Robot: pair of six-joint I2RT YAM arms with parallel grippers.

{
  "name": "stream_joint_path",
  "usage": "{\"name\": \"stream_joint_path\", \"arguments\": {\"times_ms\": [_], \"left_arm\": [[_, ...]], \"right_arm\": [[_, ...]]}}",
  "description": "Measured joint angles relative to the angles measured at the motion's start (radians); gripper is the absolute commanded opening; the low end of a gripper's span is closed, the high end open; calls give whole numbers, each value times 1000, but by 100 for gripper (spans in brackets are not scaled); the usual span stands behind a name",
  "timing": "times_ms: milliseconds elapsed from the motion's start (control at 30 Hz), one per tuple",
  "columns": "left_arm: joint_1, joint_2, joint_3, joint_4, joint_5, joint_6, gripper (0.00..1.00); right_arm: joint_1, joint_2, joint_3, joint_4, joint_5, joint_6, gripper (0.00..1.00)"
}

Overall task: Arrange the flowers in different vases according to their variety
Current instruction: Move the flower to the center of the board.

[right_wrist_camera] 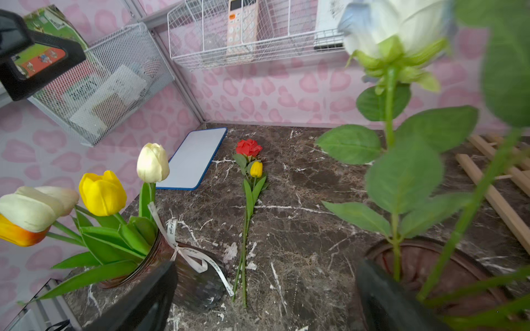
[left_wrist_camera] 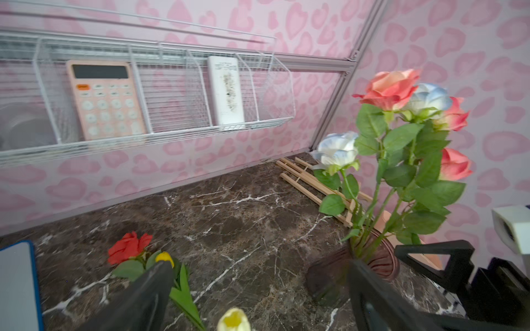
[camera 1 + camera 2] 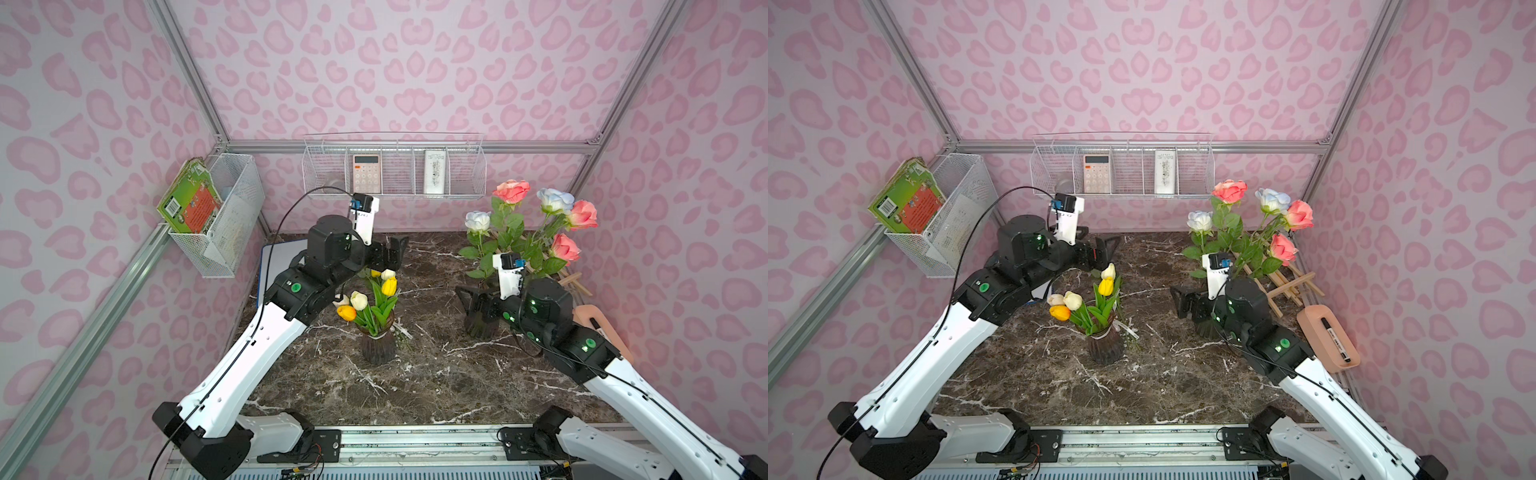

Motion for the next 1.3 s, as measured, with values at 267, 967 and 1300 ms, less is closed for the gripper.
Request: {"name": "stream_joint_path", "arguments": {"times_ms": [267,967,1300], "left_arm": [[325,-38,-275,-28,89,-204,99],[464,519,-427,211,448,-444,93],[327,749,-269,351,464,-457,91]], "right_arm": [[64,242,136,-94,10,-27,99],[39,479,193,-151,2,-37,99],[15,520,227,-149,47,-13,99]]}}
